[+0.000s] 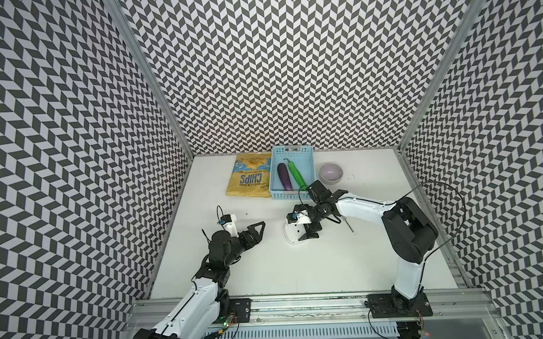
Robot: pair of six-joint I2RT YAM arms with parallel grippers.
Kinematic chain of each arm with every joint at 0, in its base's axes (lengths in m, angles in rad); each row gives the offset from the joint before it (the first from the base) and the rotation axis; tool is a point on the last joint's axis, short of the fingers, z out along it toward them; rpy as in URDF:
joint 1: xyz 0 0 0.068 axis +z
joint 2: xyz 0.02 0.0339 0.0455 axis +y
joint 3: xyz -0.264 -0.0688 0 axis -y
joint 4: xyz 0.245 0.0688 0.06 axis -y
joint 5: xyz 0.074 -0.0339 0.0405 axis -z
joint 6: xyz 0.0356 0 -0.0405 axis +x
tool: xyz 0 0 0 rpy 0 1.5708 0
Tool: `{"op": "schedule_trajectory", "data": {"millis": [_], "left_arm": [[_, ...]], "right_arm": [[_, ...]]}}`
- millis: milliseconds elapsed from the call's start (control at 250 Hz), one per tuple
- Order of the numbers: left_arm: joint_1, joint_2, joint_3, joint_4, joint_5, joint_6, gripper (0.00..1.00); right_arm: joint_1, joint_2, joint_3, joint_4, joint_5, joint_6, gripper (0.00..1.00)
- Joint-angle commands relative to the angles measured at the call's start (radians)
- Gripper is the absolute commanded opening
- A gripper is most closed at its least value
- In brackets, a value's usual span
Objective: Remove the battery from the alarm
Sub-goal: Adjust the alarm at the center of the board.
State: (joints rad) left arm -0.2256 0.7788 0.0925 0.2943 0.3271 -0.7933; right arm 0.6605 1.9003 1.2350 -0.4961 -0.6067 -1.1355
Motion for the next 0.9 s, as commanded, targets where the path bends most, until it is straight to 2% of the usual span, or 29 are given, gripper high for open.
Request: {"op": "schedule_trajectory", "data": {"millis": [0,268,300,409,541,681,893], "left_arm": [[0.009,-0.005,0.003,-0.008,0.02,0.028,0.99],[0.014,0.023,0.008,0.018,0.047,0.04,0.98],[0.014,0.031,0.012,0.027,0.062,0.044,0.98],[0.013,0.076,0.018,0.117,0.175,0.054,0.98],[0.003,0.173,0.04,0.256,0.348,0.045,0.98],[-0.062,0.264,0.091,0.299,0.433,0.058,0.97],[-0.191,0.361,0.154,0.364,0.395,0.038,0.96]], "right_arm": [[0.012,0.045,0.027,-0.06,-0.005,0.006,1.0],[0.025,0.043,-0.023,0.011,0.041,0.084,1.0],[0.026,0.037,-0.029,0.019,0.047,0.087,0.98],[0.026,-0.019,-0.072,0.077,0.05,0.102,0.88],[0.026,-0.106,-0.109,0.137,0.042,0.136,0.81],[0.026,-0.196,-0.139,0.197,0.014,0.174,0.81],[0.037,-0.244,-0.135,0.206,-0.023,0.195,0.81]]}}
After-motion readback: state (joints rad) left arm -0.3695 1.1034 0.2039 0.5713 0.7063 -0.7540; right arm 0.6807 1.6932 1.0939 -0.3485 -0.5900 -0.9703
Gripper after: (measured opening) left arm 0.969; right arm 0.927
